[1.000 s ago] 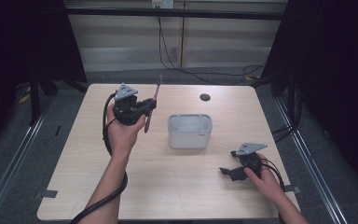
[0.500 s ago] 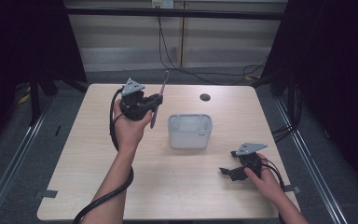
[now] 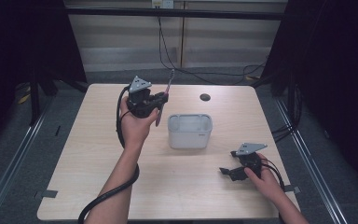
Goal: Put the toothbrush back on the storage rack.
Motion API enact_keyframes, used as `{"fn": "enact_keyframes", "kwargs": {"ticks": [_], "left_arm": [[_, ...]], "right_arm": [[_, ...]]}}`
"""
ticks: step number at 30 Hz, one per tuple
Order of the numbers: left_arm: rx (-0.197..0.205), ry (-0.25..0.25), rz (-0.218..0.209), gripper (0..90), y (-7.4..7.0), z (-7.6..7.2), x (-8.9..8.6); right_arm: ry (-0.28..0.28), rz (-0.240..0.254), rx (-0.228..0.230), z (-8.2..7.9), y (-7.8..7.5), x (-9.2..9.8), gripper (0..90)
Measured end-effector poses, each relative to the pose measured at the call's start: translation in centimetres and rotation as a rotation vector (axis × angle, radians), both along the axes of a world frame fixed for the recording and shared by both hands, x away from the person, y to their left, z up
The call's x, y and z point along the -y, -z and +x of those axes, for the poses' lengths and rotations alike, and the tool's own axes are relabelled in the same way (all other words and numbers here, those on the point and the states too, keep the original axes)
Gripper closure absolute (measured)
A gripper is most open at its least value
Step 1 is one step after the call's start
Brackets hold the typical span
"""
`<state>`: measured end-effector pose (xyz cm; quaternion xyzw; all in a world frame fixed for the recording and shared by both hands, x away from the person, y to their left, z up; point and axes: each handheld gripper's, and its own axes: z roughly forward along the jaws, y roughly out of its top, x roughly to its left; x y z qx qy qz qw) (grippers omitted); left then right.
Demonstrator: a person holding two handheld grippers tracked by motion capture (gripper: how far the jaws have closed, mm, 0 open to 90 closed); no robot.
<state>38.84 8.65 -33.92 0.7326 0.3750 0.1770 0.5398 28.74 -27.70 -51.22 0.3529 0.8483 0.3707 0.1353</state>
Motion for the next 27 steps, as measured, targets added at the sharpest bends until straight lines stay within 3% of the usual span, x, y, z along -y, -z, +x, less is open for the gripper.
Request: {"fn": "enact_keyframes", "kwargs": {"ticks": [10,27], "left_arm": [[0.004,0.011,-0.006,79.1,-0.1,0.4,0.9],[0.003,0.006,-0.017,79.1,1.1,0.7,2.4]], "right_arm": [[0.0,0.001,0.0,0.0,0.0,0.0,13.5],[0.0,0.0,0.0,0.0,0.0,0.0,13.5]]}}
